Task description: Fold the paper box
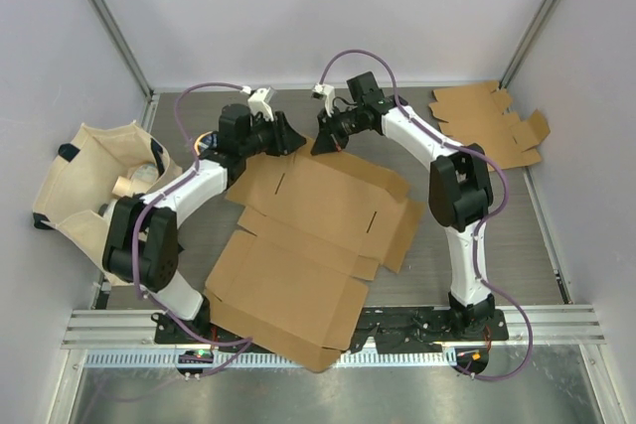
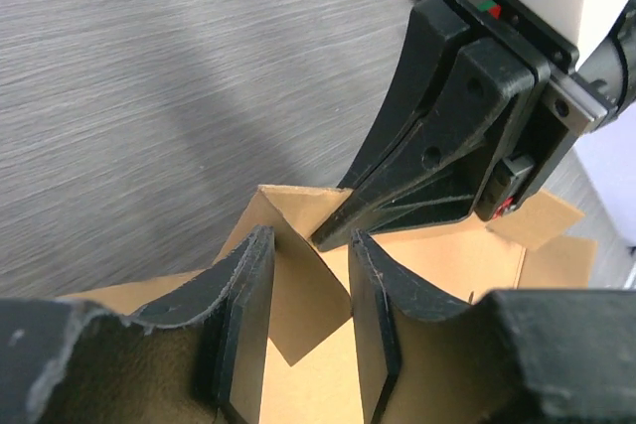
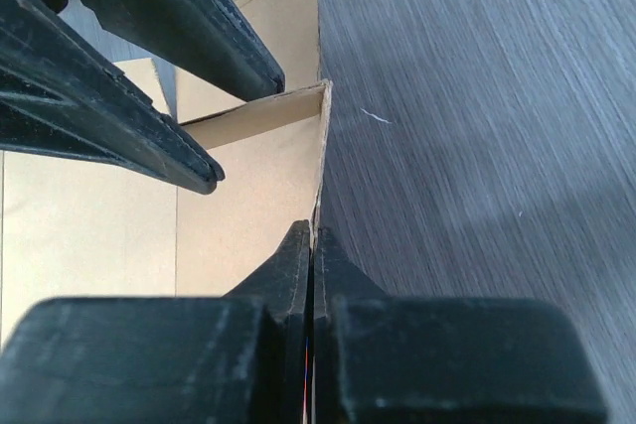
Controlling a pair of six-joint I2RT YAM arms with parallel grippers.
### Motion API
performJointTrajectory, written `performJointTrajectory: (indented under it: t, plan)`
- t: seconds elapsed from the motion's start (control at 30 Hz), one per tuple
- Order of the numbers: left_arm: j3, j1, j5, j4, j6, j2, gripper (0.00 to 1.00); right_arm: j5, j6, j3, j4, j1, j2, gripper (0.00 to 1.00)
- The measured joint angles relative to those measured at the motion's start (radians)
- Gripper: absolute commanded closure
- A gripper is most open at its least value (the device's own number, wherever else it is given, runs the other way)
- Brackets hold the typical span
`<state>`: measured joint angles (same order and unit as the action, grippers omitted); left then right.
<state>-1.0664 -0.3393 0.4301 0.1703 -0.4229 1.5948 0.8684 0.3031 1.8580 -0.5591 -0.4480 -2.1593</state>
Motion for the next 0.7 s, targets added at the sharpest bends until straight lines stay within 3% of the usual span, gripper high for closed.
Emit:
performJointTrajectory:
  t: [0.5,0.7]
  plan:
    - [0.003,-0.013,0.033,0.274,-0.239,0.154,0.62,-0.082,-0.101,-0.084,0.078,0.02,0.053,0.99]
    - [0.089,-0.014,-0.009,0.429,-0.36,0.156,0.66,-0.127,-0.134,-0.094,0.085,0.019,0.061,0.99]
